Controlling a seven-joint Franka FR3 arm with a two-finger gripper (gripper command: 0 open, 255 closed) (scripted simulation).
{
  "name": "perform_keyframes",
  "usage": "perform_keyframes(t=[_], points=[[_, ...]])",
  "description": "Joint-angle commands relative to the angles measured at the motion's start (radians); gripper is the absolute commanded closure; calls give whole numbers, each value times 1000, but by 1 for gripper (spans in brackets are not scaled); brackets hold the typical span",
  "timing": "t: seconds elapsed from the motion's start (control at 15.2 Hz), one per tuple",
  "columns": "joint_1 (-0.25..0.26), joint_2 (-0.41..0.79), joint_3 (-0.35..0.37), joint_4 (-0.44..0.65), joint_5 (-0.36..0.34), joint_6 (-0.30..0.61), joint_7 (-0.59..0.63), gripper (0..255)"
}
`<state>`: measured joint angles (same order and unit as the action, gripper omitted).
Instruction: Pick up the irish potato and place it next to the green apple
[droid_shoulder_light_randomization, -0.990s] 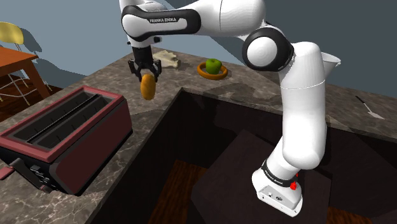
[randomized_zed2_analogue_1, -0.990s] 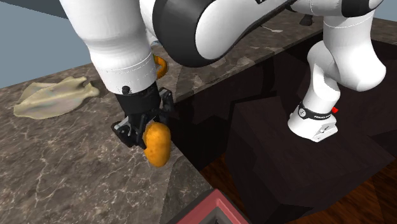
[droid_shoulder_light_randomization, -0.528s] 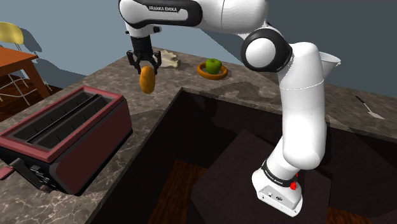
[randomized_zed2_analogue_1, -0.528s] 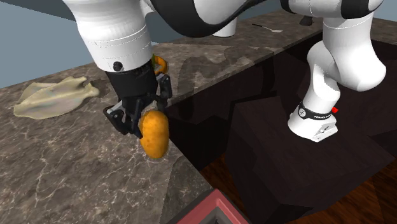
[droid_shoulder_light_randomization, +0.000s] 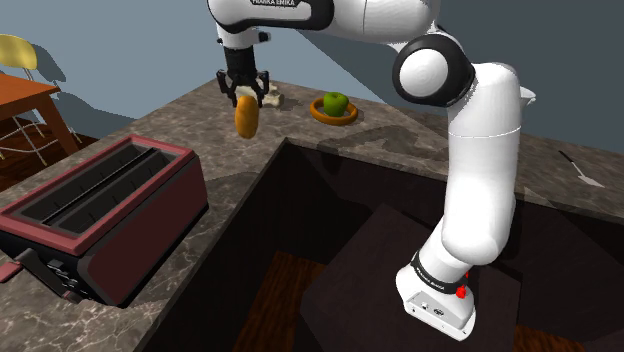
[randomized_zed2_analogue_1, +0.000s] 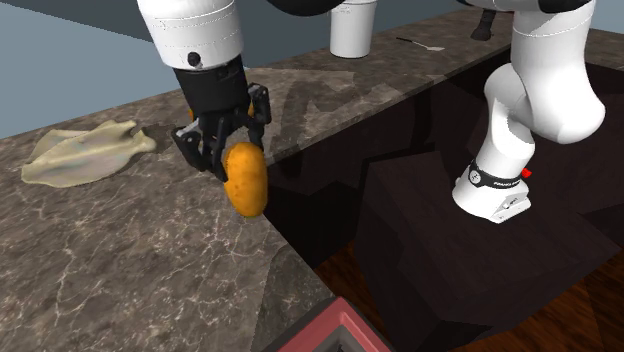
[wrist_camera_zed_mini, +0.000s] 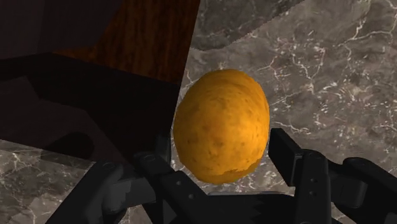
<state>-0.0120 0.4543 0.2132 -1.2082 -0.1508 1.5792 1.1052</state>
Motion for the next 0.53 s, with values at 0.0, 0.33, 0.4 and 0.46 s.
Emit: perform_keyframes(t=[0.0, 0.33, 0.4, 0.46], points=[[-41, -55, -9, -89, 11, 37, -40, 255], [-123, -138, -38, -209, 28, 84, -143, 255], [-139, -151, -45, -227, 31, 92, -164, 255], [-154, -163, -52, -244, 33, 99, -185, 255]])
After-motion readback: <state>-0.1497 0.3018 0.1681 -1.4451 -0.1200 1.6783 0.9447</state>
